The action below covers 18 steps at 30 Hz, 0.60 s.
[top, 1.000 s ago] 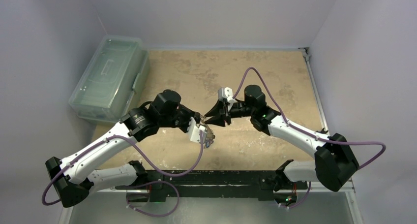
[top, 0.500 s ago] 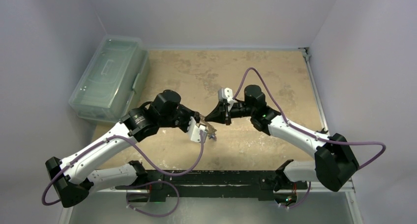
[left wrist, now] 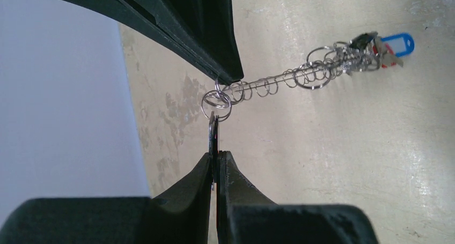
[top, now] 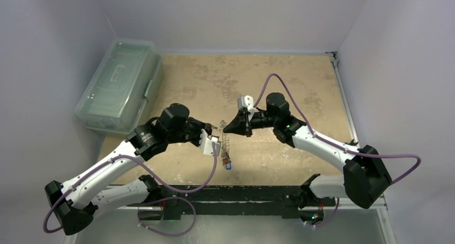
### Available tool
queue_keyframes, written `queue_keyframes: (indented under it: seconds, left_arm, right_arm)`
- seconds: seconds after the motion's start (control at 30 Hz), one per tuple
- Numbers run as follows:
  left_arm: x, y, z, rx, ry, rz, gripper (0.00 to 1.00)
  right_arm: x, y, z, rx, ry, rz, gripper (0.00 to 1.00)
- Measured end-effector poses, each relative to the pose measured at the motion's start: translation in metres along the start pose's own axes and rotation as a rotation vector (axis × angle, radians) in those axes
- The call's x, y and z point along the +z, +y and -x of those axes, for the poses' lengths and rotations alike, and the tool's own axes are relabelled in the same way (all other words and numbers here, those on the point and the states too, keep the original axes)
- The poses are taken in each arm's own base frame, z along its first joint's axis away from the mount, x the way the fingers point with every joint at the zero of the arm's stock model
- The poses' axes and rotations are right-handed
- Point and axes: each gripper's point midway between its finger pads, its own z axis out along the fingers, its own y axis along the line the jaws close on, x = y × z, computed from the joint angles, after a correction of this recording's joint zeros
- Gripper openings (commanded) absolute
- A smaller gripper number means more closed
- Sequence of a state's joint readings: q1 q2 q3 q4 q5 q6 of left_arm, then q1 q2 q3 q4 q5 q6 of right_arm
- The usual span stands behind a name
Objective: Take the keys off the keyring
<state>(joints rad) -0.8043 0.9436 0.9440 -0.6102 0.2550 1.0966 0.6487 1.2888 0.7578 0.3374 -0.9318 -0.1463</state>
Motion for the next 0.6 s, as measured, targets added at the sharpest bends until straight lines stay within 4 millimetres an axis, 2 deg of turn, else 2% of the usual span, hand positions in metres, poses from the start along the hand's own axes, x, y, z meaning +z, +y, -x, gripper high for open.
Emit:
queue_keyframes:
  seconds: [0.3,0.6]
  left_arm:
    - [0.010,-0.015,-0.005,-0.080,-0.017,-0.005,0.00]
    - [0.016,-0.022,-0.007,-0.122,-0.031,-0.006,0.00]
  right_arm:
    - [-0.002,-0.002,0.000,0.044,-0.002,-0.010,0.00]
    - [-0.002,-0.001,0.005,0.060,-0.016,-0.011,0.00]
